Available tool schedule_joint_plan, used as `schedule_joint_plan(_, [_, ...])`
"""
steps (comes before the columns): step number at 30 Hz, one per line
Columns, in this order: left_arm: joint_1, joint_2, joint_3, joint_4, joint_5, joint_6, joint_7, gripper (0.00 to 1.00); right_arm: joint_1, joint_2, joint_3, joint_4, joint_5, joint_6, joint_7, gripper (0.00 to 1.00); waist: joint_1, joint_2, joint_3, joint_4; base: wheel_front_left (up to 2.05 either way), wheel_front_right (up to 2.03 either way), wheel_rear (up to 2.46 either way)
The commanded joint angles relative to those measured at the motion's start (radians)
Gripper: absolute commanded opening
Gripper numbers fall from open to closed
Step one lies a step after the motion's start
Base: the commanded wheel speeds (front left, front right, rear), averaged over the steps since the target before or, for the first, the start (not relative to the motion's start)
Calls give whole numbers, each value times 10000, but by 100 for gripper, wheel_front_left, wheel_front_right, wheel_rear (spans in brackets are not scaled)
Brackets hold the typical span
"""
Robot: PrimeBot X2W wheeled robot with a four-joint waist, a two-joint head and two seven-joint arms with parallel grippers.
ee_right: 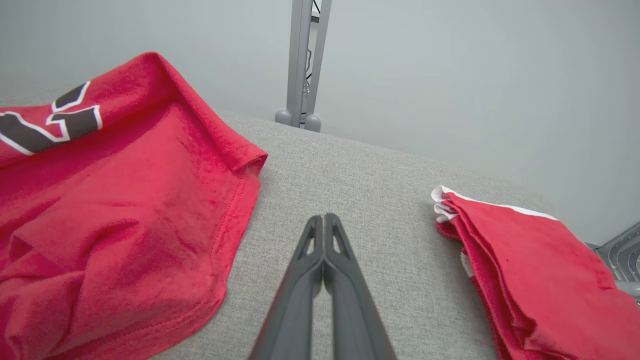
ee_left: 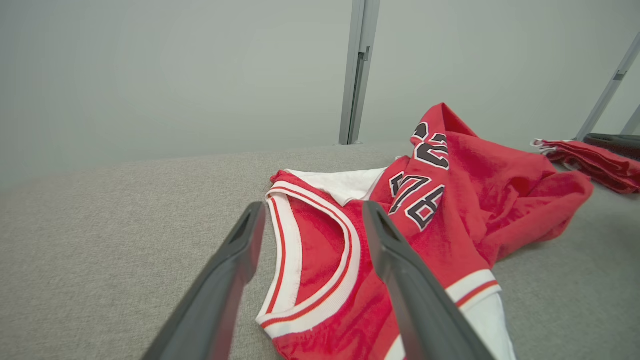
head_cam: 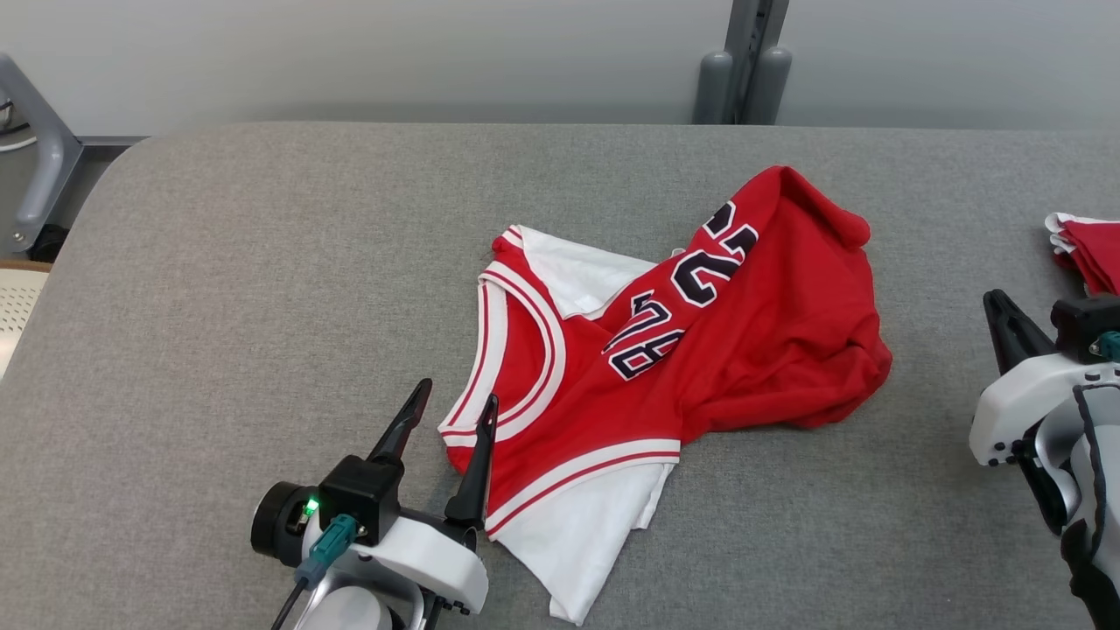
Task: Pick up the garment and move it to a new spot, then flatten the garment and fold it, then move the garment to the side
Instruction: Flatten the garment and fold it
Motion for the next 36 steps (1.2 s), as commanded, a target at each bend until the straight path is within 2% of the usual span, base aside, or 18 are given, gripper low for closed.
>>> schedule_joint_plan(1, [-20,30,22,-15,-30,75,-39,100,2,27,-45,-46,112,1,-87,0,0,0,5,-18,0,0,0])
schedule_joint_plan(3, [-22,36,23,-15,-60,75,-48,100,143,110,-31,-215,266,1,-66,0,0,0,27,-44,0,0,0])
schedule_joint_plan(4, [-29,38,22,-14,-62,74,-51,100,229,199,39,-266,343,1,-52,5,0,0,36,-48,0,0,0])
schedule_joint_plan(5, [-38,44,19,-12,-66,70,-56,100,312,295,98,-319,429,1,-34,12,0,0,44,-47,0,0,0])
schedule_joint_plan(8, [-69,44,2,-8,-76,61,-65,100,524,520,268,-593,748,1,-45,42,0,0,63,-19,0,0,0])
schedule_joint_plan(9, [-81,45,1,-7,-80,65,-69,100,625,631,333,-700,879,1,-48,76,0,0,66,-7,0,0,0])
schedule_joint_plan(10, [-90,53,6,-3,-85,66,-71,100,728,732,388,-816,1014,1,-34,100,0,0,69,5,0,0,0])
schedule_joint_plan(19, [-143,82,1,-31,-72,95,-78,100,1309,876,1387,-1845,1774,1,765,100,0,0,155,95,0,0,0])
schedule_joint_plan(28, [-259,61,-51,-20,-80,89,-86,100,1016,791,2084,-1533,1966,1,1550,100,0,0,290,343,0,0,0])
schedule_joint_plan(29, [-266,51,-70,-11,-80,76,-88,100,924,733,2054,-1379,1873,1,1492,61,0,0,292,384,0,0,0])
schedule_joint_plan(30, [-273,37,-92,2,-81,63,-88,100,839,667,2006,-1220,1735,-1,1434,36,0,0,290,427,0,0,0])
schedule_joint_plan(32, [-285,25,-101,33,-97,55,-91,100,667,665,1918,-928,1533,1,1305,0,0,0,275,494,0,0,0])
schedule_joint_plan(36, [-239,25,-86,55,-106,71,-93,100,295,578,1742,-715,1265,1,1074,0,0,0,230,534,0,0,0])
